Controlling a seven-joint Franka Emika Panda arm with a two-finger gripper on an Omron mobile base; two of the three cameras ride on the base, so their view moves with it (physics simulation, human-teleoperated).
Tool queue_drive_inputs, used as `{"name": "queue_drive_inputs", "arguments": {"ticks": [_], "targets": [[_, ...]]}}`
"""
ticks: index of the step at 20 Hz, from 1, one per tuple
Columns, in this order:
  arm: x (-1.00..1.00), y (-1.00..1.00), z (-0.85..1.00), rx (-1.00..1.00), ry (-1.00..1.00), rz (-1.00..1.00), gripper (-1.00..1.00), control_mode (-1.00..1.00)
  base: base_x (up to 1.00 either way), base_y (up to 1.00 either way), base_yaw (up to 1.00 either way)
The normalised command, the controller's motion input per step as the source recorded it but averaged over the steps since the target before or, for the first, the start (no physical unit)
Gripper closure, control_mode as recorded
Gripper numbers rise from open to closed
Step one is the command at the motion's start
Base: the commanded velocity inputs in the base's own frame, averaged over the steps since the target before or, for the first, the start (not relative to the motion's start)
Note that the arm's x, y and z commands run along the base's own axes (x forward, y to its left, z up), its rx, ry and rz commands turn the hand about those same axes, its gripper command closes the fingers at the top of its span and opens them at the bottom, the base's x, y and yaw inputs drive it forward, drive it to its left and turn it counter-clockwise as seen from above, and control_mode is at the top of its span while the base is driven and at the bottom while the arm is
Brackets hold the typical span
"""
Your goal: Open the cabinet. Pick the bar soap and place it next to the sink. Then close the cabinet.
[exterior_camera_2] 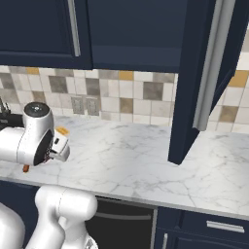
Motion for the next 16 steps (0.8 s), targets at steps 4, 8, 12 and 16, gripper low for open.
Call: {"name": "queue_drive_inputs", "arguments": {"ticks": [4,8,12,16], "targets": [[0.38,0.08,-0.24,0.00,0.07,-0.03,1.00,-1.00,0.00,0.00,0.00],[0.61,0.15,-0.17,0.00,0.10,0.00,1.00,-1.00,0.00,0.00,0.00],[0.62,0.13,-0.02,0.00,0.06,0.00,1.00,-1.00,0.00,0.00,0.00],[0.41,0.31,-0.11,0.00,0.10,0.00,1.00,-1.00,0.00,0.00,0.00]]}}
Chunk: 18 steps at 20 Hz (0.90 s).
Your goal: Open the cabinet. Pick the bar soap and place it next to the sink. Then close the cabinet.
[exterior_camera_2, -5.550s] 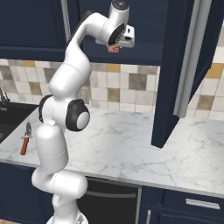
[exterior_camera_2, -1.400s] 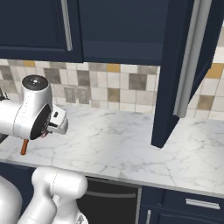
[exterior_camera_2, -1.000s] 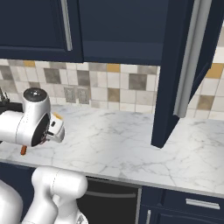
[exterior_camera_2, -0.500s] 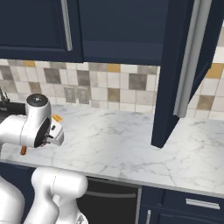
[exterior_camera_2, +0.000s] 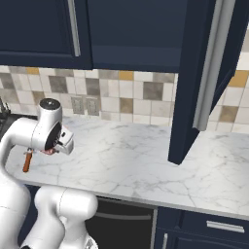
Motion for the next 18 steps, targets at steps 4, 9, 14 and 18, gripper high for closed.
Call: {"name": "queue_drive_inputs", "arguments": {"ticks": [4,9,14,18], "targets": [[0.20,0.37,-0.30,0.00,0.11,0.00,1.00,-1.00,0.00,0.00,0.00],[0.35,0.19,-0.31,0.00,0.05,0.00,1.00,-1.00,0.00,0.00,0.00],[0.36,0.20,-0.32,0.00,0.01,0.00,1.00,-1.00,0.00,0.00,0.00],[0.19,0.24,-0.24,0.00,0.00,0.00,1.00,-1.00,0.00,0.00,0.00]]}}
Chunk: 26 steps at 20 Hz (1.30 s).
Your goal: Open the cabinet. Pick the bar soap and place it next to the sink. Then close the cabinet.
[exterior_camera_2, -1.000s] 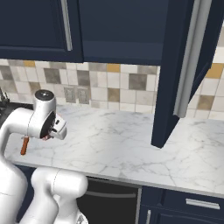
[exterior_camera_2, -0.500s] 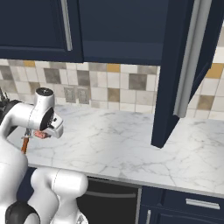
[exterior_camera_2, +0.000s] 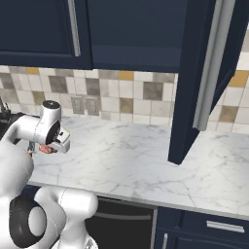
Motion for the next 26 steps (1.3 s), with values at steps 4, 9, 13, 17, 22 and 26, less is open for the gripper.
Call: {"name": "queue_drive_inputs", "arguments": {"ticks": [4,9,13,17,22,26], "targets": [[0.03,0.25,-0.13,0.00,0.00,0.00,1.00,-1.00,0.00,0.00,0.00],[0.24,0.18,-0.07,0.00,0.00,0.00,1.00,-1.00,0.00,0.00,0.00],[0.42,0.21,-0.08,0.00,0.00,0.06,1.00,-1.00,0.00,0.00,0.00],[0.50,0.27,-0.11,0.00,0.00,0.16,1.00,-1.00,0.00,0.00,0.00],[0.45,0.14,-0.06,0.00,0.00,0.21,1.00,-1.00,0.00,0.00,0.00],[0.22,0.23,-0.03,0.00,0.00,0.18,1.00,-1.00,0.00,0.00,0.00]]}}
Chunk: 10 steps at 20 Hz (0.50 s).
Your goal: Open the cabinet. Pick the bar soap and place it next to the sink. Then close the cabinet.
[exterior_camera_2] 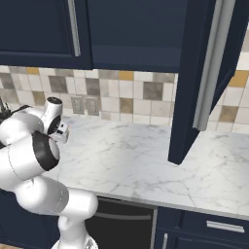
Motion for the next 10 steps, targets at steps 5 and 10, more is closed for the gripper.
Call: {"name": "queue_drive_inputs", "arguments": {"ticks": [5,10], "targets": [[0.04,0.29,-0.07,0.00,0.00,0.15,1.00,-1.00,0.00,0.00,0.00],[0.00,0.16,-0.19,0.00,0.00,0.12,1.00,-1.00,0.00,0.00,0.00]]}}
